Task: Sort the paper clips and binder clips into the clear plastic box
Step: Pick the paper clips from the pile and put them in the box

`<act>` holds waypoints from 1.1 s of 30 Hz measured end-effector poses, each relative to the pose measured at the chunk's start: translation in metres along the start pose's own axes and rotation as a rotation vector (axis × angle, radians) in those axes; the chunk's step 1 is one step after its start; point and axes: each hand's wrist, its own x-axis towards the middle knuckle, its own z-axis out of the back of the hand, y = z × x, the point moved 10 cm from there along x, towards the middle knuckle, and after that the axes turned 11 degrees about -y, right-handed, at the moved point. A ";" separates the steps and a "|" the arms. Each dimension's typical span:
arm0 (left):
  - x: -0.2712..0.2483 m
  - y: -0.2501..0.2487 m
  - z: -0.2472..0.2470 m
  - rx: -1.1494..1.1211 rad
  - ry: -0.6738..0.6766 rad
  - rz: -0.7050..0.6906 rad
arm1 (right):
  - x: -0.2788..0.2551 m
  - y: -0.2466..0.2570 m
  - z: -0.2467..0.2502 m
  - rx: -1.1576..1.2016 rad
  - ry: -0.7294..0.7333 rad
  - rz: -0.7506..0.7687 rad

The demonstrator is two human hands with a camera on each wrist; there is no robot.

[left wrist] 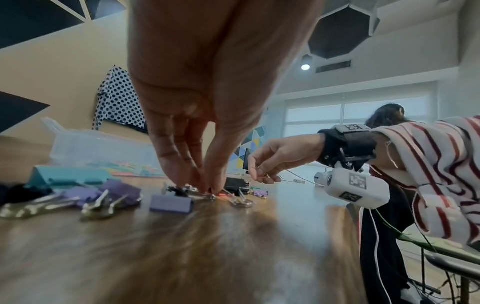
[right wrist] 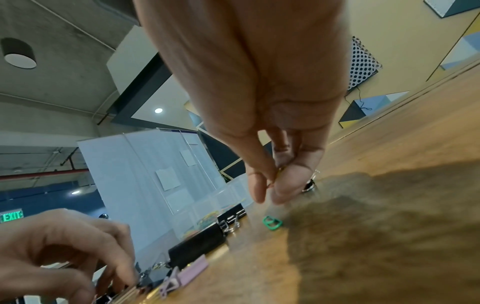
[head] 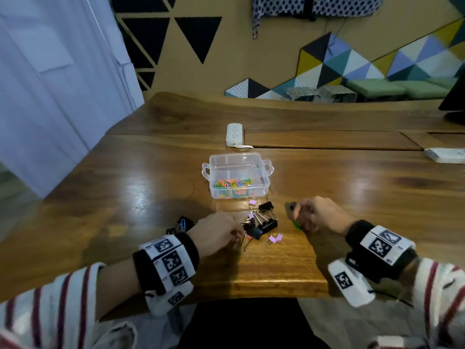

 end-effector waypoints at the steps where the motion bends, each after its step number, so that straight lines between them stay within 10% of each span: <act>1: 0.002 -0.002 0.001 -0.002 -0.003 0.003 | 0.000 -0.001 0.000 -0.007 -0.004 -0.009; 20: 0.039 -0.016 -0.003 0.019 0.078 0.140 | -0.004 0.017 -0.016 -0.229 0.071 0.064; 27: 0.010 0.061 0.076 -0.471 -0.187 0.348 | -0.015 0.035 -0.008 -0.054 0.052 0.192; 33: -0.067 0.124 0.071 -0.413 -0.171 0.518 | -0.020 0.096 -0.032 -0.109 0.151 0.418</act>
